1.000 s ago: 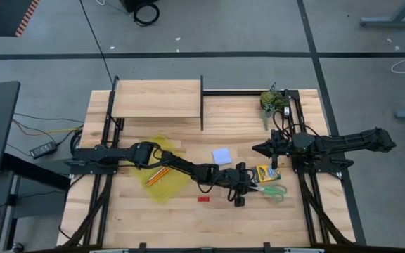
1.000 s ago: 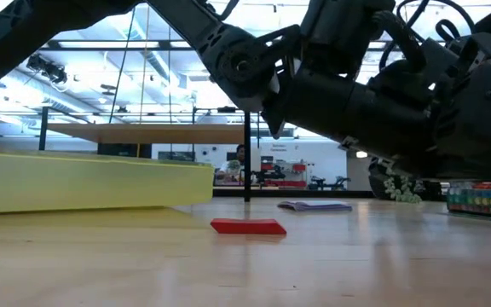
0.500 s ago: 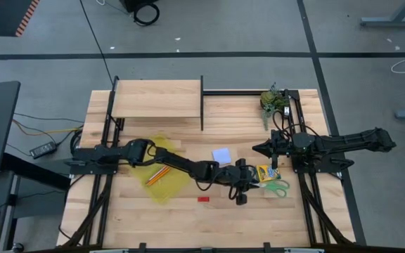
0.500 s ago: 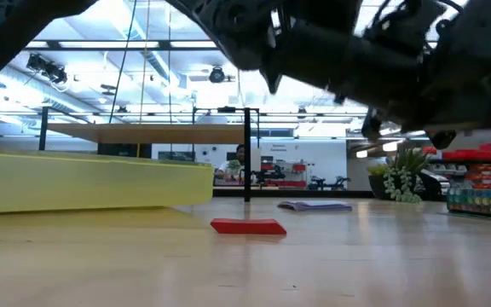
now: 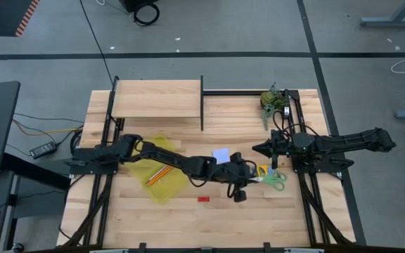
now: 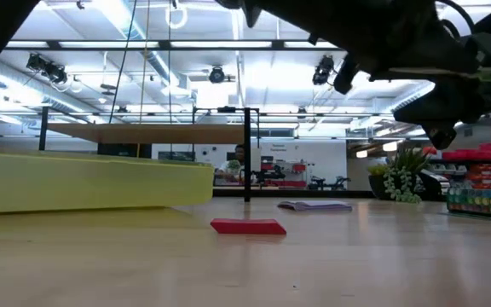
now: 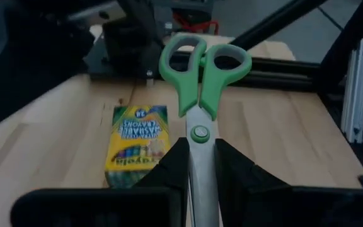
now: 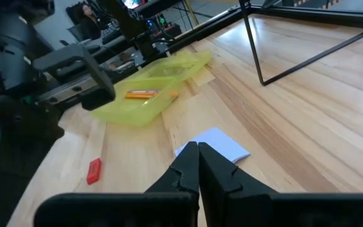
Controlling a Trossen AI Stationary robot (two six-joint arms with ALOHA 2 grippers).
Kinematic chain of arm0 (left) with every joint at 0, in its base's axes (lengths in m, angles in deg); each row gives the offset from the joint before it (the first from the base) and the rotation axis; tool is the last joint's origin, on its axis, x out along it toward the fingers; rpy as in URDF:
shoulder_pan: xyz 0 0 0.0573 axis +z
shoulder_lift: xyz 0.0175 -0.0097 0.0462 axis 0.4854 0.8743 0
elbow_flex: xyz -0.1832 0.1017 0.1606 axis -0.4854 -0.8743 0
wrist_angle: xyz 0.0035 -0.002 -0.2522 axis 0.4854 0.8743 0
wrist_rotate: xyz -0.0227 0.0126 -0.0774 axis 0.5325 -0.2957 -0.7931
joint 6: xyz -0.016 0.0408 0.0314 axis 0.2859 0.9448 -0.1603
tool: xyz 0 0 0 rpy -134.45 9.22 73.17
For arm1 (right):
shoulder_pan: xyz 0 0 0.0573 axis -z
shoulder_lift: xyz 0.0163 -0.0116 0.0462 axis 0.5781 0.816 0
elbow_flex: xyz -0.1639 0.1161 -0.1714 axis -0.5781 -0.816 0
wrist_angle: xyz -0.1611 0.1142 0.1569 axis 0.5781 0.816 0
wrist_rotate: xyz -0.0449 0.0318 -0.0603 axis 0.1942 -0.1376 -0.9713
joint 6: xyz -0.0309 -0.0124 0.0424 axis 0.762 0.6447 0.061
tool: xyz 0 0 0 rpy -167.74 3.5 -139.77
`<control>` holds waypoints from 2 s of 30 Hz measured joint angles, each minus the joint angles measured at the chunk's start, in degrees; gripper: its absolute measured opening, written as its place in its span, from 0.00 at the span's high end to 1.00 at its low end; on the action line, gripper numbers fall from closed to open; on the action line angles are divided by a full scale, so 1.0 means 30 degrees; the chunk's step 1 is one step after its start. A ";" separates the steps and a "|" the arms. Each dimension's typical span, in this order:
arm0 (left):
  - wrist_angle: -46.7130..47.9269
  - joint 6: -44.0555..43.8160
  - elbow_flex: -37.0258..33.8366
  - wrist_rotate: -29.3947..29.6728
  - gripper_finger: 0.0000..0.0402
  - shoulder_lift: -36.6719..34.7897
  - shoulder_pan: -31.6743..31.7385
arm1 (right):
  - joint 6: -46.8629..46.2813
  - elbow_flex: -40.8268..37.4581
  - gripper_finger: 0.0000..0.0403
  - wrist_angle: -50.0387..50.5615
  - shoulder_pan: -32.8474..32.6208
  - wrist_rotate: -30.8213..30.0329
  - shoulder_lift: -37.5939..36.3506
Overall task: Pack school essentials
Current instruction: Put the green scissors into the yellow supply box
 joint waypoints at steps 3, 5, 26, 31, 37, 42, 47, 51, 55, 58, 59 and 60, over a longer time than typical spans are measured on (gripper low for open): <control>0.1074 -0.0234 0.0003 0.0021 0.88 -0.0262 -0.0175 | 0.0003 0.0000 0.98 0.0000 0.0000 0.0000 0.0000; 0.2073 -0.0243 0.0000 0.0062 0.88 -0.0427 -0.0331 | 0.0003 0.0000 0.98 0.0000 0.0000 0.0000 0.0007; 0.3354 -0.0609 -0.2592 0.1211 0.88 -0.2391 -0.1140 | 0.0003 0.0000 0.98 -0.0005 0.0000 0.0005 0.0005; 0.1120 -0.1197 -0.7685 0.1955 0.88 -0.5552 -0.0917 | 0.0002 0.0000 0.98 -0.0007 0.0000 0.0002 0.0004; -0.1902 -0.2657 -1.3614 0.3216 0.88 -0.9288 -0.0873 | 0.0003 0.0000 0.98 -0.0012 0.0000 0.0001 0.0007; -0.2755 -0.4923 -1.7637 0.4923 0.88 -1.1683 -0.1108 | 0.0003 0.0000 0.98 0.0007 0.0000 0.0000 0.0007; -0.2960 -0.7729 -2.0571 0.7424 0.88 -1.3249 -0.2198 | 0.0003 0.0000 0.98 0.0015 0.0000 0.0000 0.0015; -0.2884 -1.0053 -2.2148 0.9318 0.87 -1.3814 -0.3299 | 0.0003 0.0000 0.98 0.0007 0.0000 0.0007 0.0022; -0.2878 -1.2070 -2.2696 1.0634 0.88 -1.3869 -0.4385 | 0.0003 0.0000 0.98 0.0007 0.0000 0.0000 0.0022; -0.2948 -1.2853 -2.2644 1.1679 0.87 -1.3869 -0.5289 | 0.0003 0.0000 0.98 0.0007 0.0000 0.0000 0.0022; -0.2999 -1.2999 -2.2600 1.2057 0.87 -1.3869 -0.5550 | 0.0003 0.0000 0.98 0.0007 0.0000 0.0000 0.0022; -0.2971 -1.3248 -2.2554 1.2432 0.87 -1.3869 -0.5784 | -0.0003 0.0000 0.98 0.0007 0.0000 0.0000 0.0022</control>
